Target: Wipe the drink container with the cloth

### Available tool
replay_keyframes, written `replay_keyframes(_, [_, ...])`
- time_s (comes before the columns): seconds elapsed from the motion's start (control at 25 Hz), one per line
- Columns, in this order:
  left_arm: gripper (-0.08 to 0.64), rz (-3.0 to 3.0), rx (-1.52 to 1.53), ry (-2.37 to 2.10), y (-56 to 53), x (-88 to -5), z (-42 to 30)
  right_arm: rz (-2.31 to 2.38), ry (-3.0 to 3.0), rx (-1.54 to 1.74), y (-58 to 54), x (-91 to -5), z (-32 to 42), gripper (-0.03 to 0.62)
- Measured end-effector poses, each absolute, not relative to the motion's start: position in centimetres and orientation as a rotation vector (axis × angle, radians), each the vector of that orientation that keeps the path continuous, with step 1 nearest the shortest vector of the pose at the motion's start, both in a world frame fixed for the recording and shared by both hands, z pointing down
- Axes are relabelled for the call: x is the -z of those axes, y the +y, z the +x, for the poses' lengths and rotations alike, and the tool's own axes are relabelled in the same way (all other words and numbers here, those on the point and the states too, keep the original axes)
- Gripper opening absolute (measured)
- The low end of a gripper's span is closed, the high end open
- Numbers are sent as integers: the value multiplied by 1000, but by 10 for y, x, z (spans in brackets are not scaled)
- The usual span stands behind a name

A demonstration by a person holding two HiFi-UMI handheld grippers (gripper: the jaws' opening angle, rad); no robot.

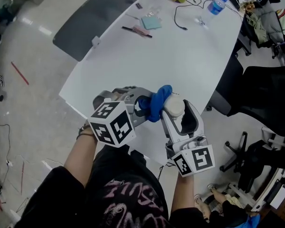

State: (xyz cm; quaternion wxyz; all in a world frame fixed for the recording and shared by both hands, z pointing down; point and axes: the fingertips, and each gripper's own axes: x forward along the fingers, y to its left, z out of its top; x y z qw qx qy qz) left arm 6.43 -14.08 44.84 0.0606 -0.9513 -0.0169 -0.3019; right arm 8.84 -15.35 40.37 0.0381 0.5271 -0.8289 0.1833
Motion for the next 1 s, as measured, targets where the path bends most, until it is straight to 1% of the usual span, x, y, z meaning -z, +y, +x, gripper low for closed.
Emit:
replay_keyframes(0.4, [101, -2912, 945, -71, -143, -467, 65, 1612, -2544, -569, -155, -403, 89, 310])
replay_keyframes(1.0, [101, -2883, 1095, -165, -150, -532, 67, 1619, -2515, -589, -159, -406, 90, 310])
